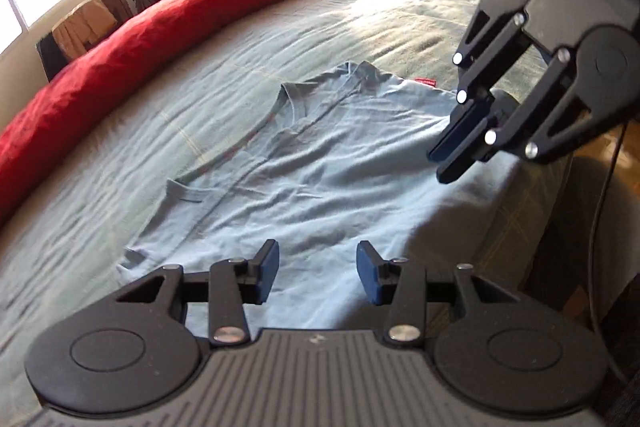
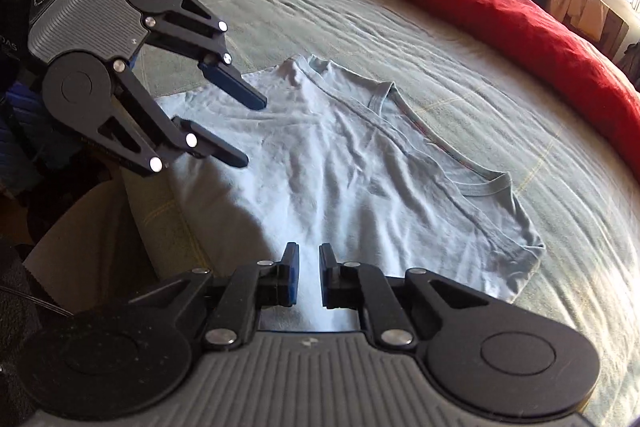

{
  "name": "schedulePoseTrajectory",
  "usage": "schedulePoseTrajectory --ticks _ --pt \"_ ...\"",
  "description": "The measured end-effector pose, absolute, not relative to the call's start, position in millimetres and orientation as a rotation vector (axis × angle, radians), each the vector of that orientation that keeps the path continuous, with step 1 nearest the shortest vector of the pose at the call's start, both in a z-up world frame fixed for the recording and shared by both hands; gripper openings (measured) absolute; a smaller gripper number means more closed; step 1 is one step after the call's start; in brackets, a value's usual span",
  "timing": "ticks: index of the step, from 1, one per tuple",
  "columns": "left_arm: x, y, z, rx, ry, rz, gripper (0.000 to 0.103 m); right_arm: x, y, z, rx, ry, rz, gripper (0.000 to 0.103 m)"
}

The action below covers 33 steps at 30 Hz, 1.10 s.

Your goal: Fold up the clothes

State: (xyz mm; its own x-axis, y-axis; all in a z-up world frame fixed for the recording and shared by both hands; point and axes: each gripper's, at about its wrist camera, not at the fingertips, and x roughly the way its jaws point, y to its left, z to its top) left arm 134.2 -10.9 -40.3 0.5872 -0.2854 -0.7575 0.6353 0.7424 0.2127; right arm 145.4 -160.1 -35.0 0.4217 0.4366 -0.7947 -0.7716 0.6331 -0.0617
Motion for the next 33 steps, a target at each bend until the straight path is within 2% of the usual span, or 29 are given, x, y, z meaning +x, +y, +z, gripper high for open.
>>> schedulePoseTrajectory --ticks 5,8,11,14,20,23,25,28,30,33 --pt "115 13 -85 0.439 0.859 -0.524 0.044 134 -170 -79 -0.394 0.93 0.761 0.012" --pt "108 26 -75 0.406 0.858 -0.509 0.046 130 -192 -78 -0.269 0.94 0.747 0.012" --pt "104 22 -58 0.447 0.818 -0.487 0.046 129 -198 -63 -0.225 0.889 0.729 0.015" --pt "108 8 -49 0.426 0.772 -0.531 0.05 133 -195 -53 -0.159 0.845 0.729 0.017" --pt "109 4 -84 0.403 0.865 -0.511 0.056 126 -208 -80 -0.114 0.934 0.66 0.018" --pt "104 28 -73 0.338 0.878 -0.526 0.057 120 -237 -72 -0.031 0.939 0.657 0.021" --pt "106 40 -56 0.339 0.848 -0.503 0.057 119 -254 -59 -0.013 0.918 0.636 0.032" --pt "121 57 -34 0.383 0.767 -0.425 0.057 132 -273 -38 -0.001 0.848 0.582 0.033" --pt "144 75 -25 0.362 0.758 -0.356 0.047 151 -282 -32 -0.006 0.812 0.539 0.033" --pt "179 106 -22 0.306 0.758 -0.263 0.042 178 -291 -30 0.003 0.776 0.498 0.033"
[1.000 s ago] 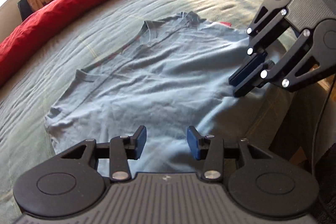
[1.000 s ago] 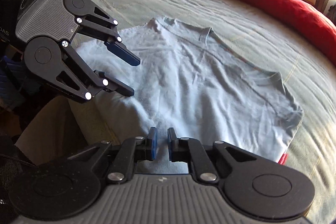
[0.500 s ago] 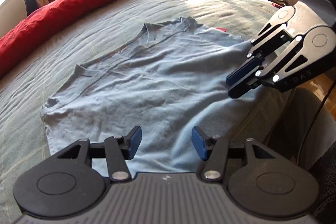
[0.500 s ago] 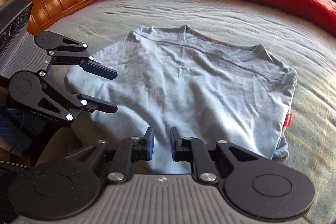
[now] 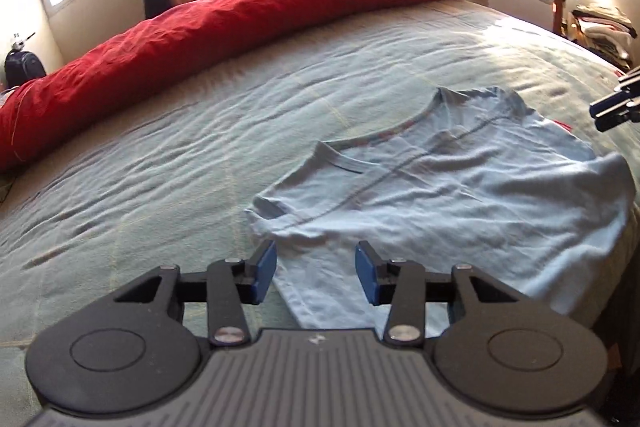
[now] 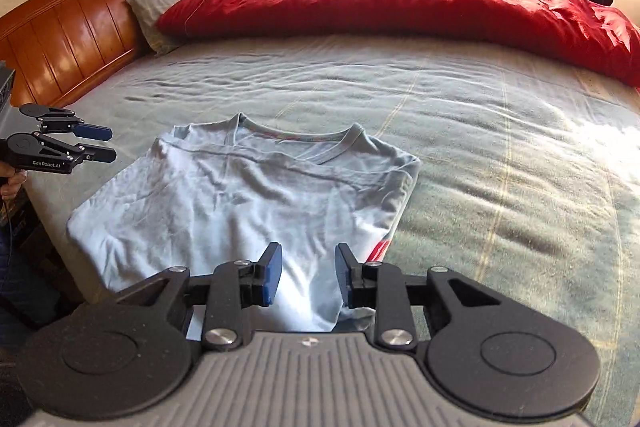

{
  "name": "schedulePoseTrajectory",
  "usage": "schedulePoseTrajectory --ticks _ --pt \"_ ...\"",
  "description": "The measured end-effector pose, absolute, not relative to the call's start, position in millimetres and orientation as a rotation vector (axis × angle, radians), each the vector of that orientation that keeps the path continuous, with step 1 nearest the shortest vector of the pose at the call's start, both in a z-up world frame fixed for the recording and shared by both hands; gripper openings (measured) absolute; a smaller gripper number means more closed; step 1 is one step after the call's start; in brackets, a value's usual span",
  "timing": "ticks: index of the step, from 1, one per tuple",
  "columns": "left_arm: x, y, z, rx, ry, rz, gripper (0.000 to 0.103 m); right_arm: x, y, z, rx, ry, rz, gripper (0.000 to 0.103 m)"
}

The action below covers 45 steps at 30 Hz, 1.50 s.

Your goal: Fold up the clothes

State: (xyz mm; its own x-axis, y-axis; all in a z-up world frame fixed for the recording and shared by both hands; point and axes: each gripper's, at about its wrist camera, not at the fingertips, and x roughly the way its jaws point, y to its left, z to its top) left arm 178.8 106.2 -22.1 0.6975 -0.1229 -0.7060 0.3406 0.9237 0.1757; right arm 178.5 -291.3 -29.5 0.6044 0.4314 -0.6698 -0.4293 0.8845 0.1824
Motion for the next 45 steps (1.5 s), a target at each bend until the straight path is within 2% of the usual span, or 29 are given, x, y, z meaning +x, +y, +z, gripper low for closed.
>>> schedulePoseTrajectory --ticks 6,18,20,25,26,27,28,30,34,45 --pt "226 140 -49 0.155 0.834 -0.228 0.032 218 -292 -36 -0.016 0.769 0.458 0.033" --pt "262 156 -89 0.001 0.902 -0.243 0.032 261 -296 -60 0.01 0.802 0.419 0.033" --pt "262 155 -89 0.002 0.894 -0.253 0.028 266 -297 -66 0.015 0.808 0.41 0.033" --pt "260 150 -87 0.013 0.881 -0.278 0.026 283 -300 -78 0.056 0.828 0.399 0.033" --pt "260 149 -86 0.015 0.879 -0.281 0.021 285 -300 -80 0.06 0.828 0.396 0.033" --pt "259 147 -86 0.017 0.876 -0.288 0.014 286 -299 -81 0.06 0.832 0.408 0.032" --pt "258 146 -86 0.023 0.874 -0.285 0.012 285 -298 -81 0.055 0.826 0.409 0.03" --pt "256 144 -84 0.037 0.87 -0.279 0.007 282 -297 -79 0.039 0.812 0.406 0.018" --pt "248 139 -76 0.064 0.817 -0.281 0.004 277 -298 -73 0.036 0.779 0.418 0.009" --pt "255 135 -43 0.108 0.728 -0.259 0.004 282 -297 -49 -0.006 0.698 0.376 0.006"
